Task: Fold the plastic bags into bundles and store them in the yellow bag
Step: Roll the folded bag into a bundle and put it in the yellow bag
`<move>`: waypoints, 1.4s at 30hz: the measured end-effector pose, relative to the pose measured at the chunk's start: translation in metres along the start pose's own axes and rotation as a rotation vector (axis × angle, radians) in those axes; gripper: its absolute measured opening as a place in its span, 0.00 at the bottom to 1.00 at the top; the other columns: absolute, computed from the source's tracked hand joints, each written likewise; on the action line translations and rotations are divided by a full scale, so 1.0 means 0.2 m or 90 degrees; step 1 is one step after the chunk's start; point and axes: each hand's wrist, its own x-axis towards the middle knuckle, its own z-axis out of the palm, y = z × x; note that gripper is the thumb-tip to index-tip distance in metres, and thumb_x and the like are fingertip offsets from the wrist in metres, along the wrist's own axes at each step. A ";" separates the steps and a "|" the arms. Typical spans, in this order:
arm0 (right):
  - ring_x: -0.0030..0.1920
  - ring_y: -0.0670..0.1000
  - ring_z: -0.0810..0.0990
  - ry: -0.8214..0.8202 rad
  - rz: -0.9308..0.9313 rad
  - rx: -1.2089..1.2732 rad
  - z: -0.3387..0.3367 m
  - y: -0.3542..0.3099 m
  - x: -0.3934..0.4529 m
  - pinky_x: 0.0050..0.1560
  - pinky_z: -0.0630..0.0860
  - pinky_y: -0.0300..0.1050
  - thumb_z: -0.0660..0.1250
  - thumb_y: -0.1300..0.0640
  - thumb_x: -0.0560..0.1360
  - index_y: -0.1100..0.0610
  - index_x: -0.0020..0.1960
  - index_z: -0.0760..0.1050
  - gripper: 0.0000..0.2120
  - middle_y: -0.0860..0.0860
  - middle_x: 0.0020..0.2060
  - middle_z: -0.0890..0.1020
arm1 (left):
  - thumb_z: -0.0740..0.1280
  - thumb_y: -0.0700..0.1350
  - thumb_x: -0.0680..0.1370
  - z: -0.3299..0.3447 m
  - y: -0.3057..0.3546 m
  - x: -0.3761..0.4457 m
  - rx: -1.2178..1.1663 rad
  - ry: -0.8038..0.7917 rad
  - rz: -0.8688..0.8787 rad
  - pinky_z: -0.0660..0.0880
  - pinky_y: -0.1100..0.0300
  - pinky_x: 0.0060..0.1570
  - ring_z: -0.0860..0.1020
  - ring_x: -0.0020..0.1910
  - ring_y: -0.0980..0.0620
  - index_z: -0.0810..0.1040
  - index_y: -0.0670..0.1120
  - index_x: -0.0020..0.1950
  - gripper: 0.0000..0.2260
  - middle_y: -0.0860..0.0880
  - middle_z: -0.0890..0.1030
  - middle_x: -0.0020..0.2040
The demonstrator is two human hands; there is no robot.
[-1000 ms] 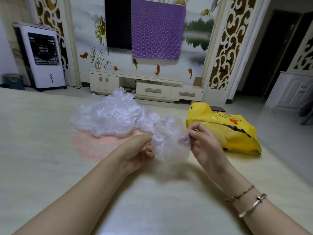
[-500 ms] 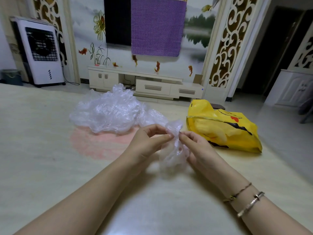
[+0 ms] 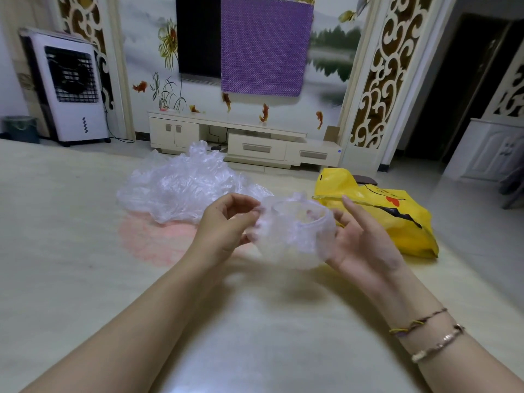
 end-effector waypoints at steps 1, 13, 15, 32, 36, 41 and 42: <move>0.50 0.56 0.77 -0.001 0.011 0.019 0.00 0.01 0.01 0.51 0.76 0.52 0.65 0.48 0.74 0.58 0.48 0.76 0.13 0.57 0.51 0.78 | 0.66 0.32 0.76 0.00 0.00 0.00 0.013 0.002 0.007 0.76 0.65 0.34 0.78 0.38 0.58 0.79 0.46 0.44 0.09 0.53 0.81 0.39; 0.45 0.56 0.80 0.087 -0.020 -0.226 0.08 0.13 0.02 0.51 0.77 0.50 0.62 0.61 0.79 0.67 0.54 0.78 0.11 0.61 0.47 0.83 | 0.65 0.33 0.77 0.06 -0.03 -0.03 0.190 0.007 0.141 0.72 0.67 0.33 0.77 0.36 0.59 0.77 0.44 0.48 0.07 0.51 0.82 0.45; 0.40 0.54 0.80 0.167 -0.071 -0.211 0.05 0.10 0.03 0.43 0.77 0.45 0.59 0.61 0.81 0.65 0.53 0.78 0.10 0.57 0.42 0.82 | 0.64 0.35 0.77 0.05 -0.03 -0.04 0.281 0.009 0.202 0.71 0.70 0.37 0.76 0.36 0.60 0.77 0.48 0.48 0.08 0.54 0.81 0.42; 0.22 0.47 0.64 0.148 0.023 -0.479 0.00 0.06 0.01 0.23 0.61 0.35 0.66 0.48 0.77 0.58 0.34 0.73 0.17 0.52 0.25 0.67 | 0.60 0.33 0.78 -0.01 0.00 -0.03 0.273 0.143 0.181 0.69 0.65 0.37 0.76 0.38 0.54 0.76 0.50 0.51 0.13 0.59 0.79 0.47; 0.35 0.49 0.79 0.158 -0.025 -0.369 0.02 0.05 0.03 0.37 0.78 0.40 0.64 0.53 0.79 0.62 0.42 0.78 0.13 0.53 0.34 0.81 | 0.55 0.29 0.75 -0.01 0.03 -0.05 0.221 0.086 0.134 0.72 0.67 0.28 0.74 0.30 0.59 0.76 0.47 0.52 0.18 0.54 0.78 0.51; 0.44 0.58 0.82 0.124 -0.032 -0.300 0.04 0.06 0.01 0.41 0.78 0.50 0.65 0.55 0.78 0.59 0.46 0.74 0.07 0.60 0.49 0.84 | 0.56 0.29 0.72 0.02 0.04 -0.07 0.162 -0.020 0.048 0.76 0.64 0.30 0.77 0.42 0.59 0.76 0.44 0.54 0.17 0.49 0.77 0.51; 0.43 0.59 0.83 0.119 -0.049 -0.280 0.04 0.06 0.01 0.38 0.78 0.49 0.65 0.57 0.78 0.58 0.46 0.73 0.05 0.59 0.49 0.84 | 0.58 0.32 0.72 0.02 0.04 -0.07 0.160 -0.033 0.014 0.76 0.63 0.30 0.76 0.44 0.55 0.76 0.44 0.54 0.15 0.49 0.77 0.50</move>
